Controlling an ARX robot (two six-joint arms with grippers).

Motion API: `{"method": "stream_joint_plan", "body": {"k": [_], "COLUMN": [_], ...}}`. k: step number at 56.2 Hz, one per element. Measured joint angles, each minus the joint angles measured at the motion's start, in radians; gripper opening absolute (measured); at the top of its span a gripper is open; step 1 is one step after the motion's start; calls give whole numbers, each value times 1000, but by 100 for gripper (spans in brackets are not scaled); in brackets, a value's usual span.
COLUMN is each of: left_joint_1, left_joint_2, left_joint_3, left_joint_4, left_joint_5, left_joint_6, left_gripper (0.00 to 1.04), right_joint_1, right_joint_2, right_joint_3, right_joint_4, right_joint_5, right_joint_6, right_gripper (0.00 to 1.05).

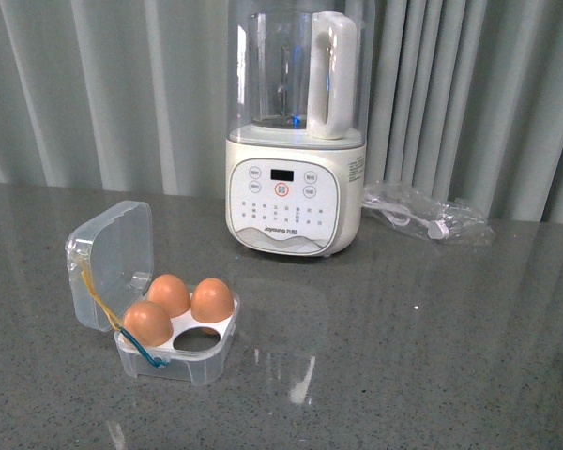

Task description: Put egg into box

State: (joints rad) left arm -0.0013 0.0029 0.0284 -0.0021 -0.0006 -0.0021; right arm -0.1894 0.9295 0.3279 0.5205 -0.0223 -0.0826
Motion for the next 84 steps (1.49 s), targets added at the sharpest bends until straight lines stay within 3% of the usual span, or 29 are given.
{"method": "stream_joint_plan", "body": {"k": [20,51,84], "left_joint_1": [0,0,0], "left_joint_2": [0,0,0], "left_joint_3": [0,0,0], "left_joint_4": [0,0,0], "left_joint_5": [0,0,0], "left_joint_6": [0,0,0], "left_gripper": [98,98,98], "right_joint_1": [-12,-43,-64], "right_joint_2": [433,543,596], "right_joint_3": [233,214,170], "right_joint_4": [-79,-63,32], "right_joint_5": [-94,-246,-259], "right_joint_6": [-26,-22,-24], "right_gripper": [97,97,97]}}
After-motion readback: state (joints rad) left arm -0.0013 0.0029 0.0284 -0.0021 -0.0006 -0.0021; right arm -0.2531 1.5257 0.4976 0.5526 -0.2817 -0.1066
